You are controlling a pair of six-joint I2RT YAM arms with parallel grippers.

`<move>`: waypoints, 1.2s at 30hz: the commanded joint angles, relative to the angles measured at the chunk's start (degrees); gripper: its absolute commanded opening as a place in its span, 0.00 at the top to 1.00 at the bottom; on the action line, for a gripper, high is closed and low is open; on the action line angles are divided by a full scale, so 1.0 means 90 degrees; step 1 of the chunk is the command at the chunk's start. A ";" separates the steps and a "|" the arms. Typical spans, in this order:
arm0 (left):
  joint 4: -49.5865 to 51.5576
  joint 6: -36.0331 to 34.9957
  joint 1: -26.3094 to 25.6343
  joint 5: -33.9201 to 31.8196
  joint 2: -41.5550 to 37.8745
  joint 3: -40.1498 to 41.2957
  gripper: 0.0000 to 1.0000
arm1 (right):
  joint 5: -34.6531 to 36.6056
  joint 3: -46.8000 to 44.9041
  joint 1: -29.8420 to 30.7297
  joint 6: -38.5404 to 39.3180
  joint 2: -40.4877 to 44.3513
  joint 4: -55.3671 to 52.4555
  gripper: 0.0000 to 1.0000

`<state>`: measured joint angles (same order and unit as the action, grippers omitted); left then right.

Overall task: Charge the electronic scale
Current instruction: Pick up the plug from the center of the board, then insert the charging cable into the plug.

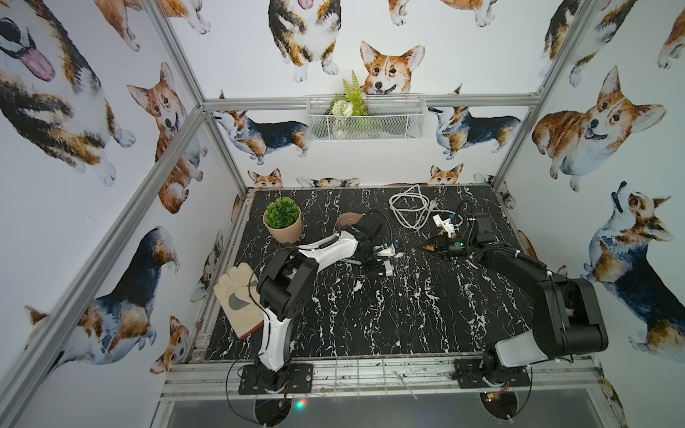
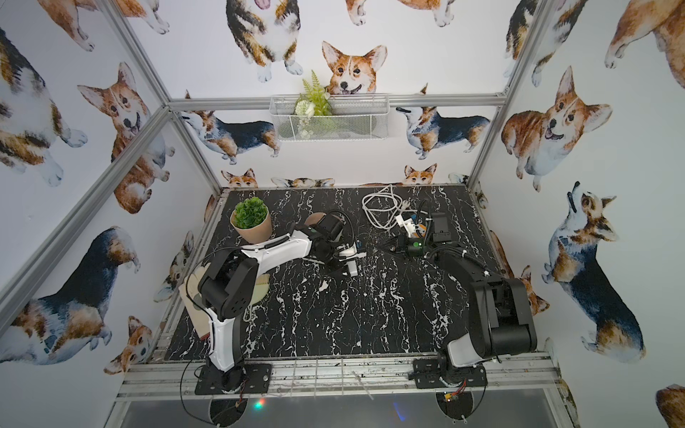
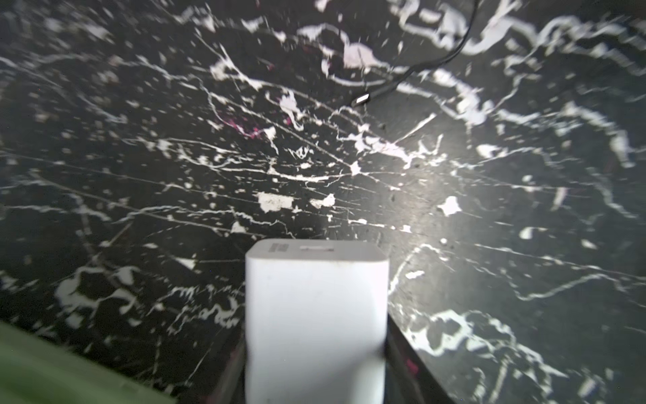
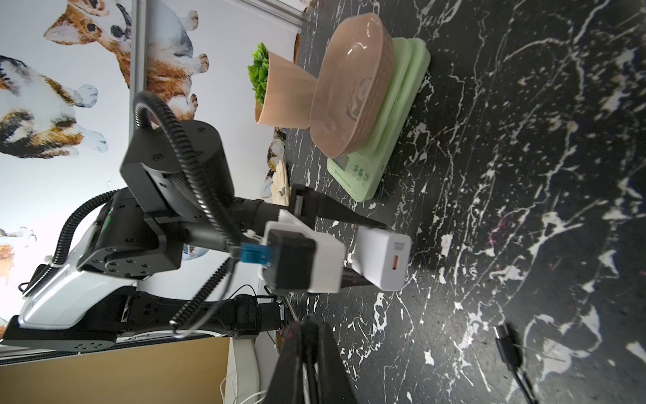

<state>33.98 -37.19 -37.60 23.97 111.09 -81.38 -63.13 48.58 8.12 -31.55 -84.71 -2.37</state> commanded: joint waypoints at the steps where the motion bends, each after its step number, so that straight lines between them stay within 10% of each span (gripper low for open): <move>1: 0.0383 0.0093 0.0242 0.1442 -0.0547 0.0078 0.73 | -0.0274 0.0010 0.0197 -0.0008 0.0022 0.0661 1.00; 12: 0.0394 -0.0016 0.0428 0.2644 -0.2190 0.0748 0.74 | -0.1257 0.0691 0.0725 0.0293 0.0036 0.1653 1.00; 20: -0.2390 0.0352 0.0425 0.1363 -0.3316 0.2377 0.73 | -0.0254 0.0508 0.0964 -0.0659 0.0614 0.1611 1.00; 36: -0.4560 0.0186 0.0296 -0.0415 -0.3945 0.3481 0.78 | 0.1356 -0.0172 0.1817 -0.2076 0.0482 0.3128 1.00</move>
<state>-2.24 -34.04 -34.48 23.09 75.94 -50.28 -53.06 46.50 24.10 -45.17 -78.24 17.98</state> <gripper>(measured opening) 0.524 0.078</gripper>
